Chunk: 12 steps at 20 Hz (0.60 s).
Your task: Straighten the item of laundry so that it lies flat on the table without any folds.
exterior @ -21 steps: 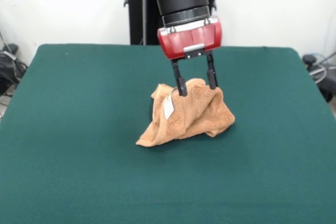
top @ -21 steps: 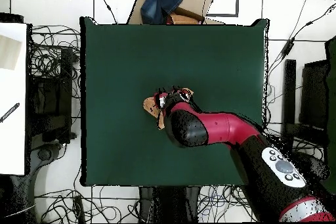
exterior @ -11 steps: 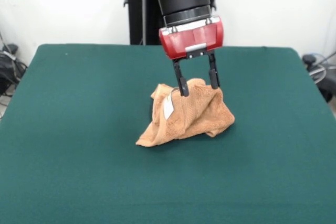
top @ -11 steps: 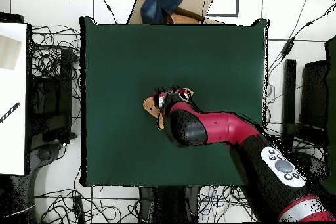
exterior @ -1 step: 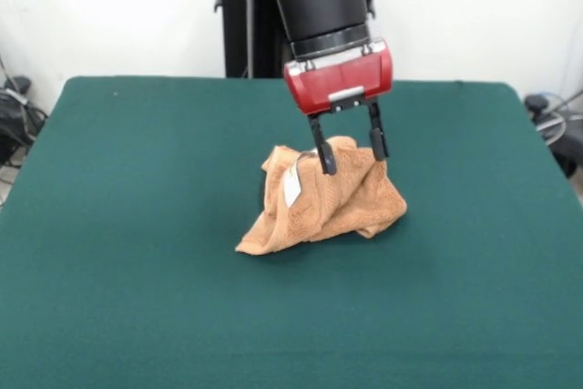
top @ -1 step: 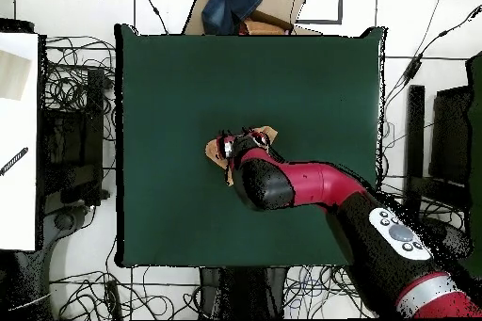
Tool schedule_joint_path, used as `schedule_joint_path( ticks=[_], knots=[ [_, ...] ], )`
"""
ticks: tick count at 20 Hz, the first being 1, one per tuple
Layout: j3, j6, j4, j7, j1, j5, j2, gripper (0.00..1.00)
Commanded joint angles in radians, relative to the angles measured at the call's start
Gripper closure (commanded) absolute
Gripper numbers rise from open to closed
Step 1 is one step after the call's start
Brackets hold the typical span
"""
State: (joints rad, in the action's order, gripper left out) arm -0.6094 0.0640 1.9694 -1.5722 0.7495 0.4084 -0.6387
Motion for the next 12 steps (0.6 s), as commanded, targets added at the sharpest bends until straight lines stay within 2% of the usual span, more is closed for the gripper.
schedule_joint_path(
  ticks=[1,11,12],
  knots=[
    [-0.011,-0.037,0.011,-0.056,0.003,0.094,0.083,0.00],
    [-0.058,-0.042,0.008,-0.056,0.044,0.132,0.123,0.00],
    [-0.059,-0.046,0.009,-0.057,0.044,0.137,0.123,1.00]
  ],
)
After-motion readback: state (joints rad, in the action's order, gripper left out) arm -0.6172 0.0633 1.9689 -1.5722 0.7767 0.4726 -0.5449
